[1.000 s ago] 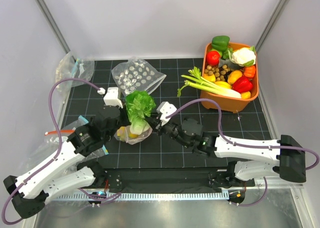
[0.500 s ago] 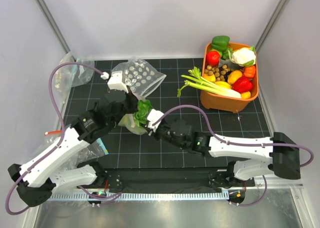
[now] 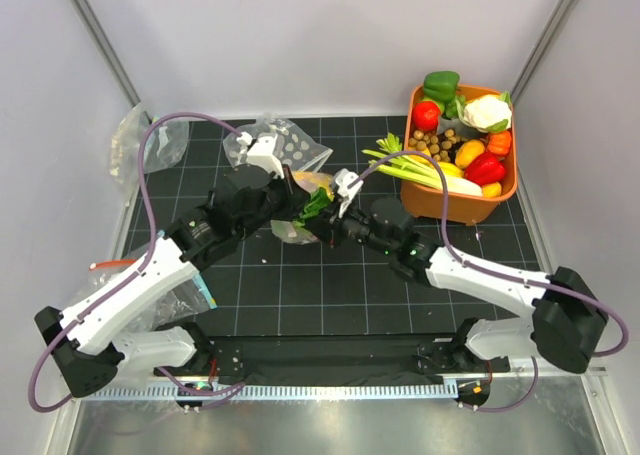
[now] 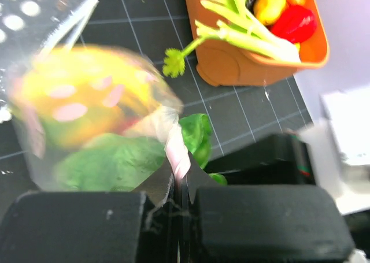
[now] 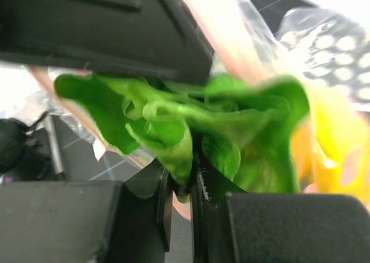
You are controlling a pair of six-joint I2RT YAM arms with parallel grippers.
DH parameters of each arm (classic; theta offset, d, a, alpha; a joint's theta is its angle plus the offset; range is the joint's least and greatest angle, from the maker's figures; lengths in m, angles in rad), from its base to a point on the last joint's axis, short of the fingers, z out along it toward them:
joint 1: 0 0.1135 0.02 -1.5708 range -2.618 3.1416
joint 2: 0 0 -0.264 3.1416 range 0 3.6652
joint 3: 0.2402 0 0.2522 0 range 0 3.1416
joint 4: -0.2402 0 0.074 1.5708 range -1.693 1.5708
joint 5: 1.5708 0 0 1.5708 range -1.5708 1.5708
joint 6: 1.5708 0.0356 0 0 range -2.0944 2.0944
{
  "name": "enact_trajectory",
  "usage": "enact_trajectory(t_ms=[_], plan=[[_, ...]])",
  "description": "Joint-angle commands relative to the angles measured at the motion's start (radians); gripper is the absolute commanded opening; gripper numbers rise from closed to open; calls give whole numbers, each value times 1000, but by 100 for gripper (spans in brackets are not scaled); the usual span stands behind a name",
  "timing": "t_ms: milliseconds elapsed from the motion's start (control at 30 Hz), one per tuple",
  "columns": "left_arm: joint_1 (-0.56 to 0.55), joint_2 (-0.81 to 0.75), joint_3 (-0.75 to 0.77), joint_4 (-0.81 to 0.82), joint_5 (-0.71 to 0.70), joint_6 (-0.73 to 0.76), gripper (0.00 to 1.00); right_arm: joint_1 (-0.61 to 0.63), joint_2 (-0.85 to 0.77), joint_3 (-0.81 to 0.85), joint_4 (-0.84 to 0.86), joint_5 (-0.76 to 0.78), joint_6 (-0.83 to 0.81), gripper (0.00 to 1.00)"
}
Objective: Place the food in the zip-top bag and seal the zipper
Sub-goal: Place the fake vegetable in the zipper food storage bag.
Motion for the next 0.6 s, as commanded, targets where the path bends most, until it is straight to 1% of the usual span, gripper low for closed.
enact_trajectory(t_ms=[0, 67, 167, 233, 267, 300, 433, 500, 533, 567], plan=[[-16, -40, 12, 168, 188, -21, 1, -13, 103, 72, -50, -91, 114, 1], [-17, -28, 15, 175, 230, -18, 1, -15, 164, 100, -49, -115, 123, 1], [-17, -19, 6, 178, 231, -6, 1, -15, 193, 134, -86, -140, 119, 1], [-17, -23, -5, 178, 192, 9, 1, -10, 168, 117, -66, -135, 109, 1], [-17, -29, -22, 176, 172, 13, 1, -7, 148, 83, -48, -132, 108, 1], [-17, -39, -31, 179, 138, 16, 2, 1, 96, 68, -29, -126, 76, 1], [-16, -36, -43, 175, 81, 33, 2, 60, -4, 20, -29, -124, 2, 1], [-16, -26, -46, 170, 76, 33, 2, 74, -26, 14, -32, -128, -12, 5], [-16, -19, -48, 168, 75, 33, 2, 74, -44, 14, -38, -122, -12, 9], [-16, -16, -48, 167, 73, 33, 2, 74, -52, 10, -41, -111, -13, 25]])
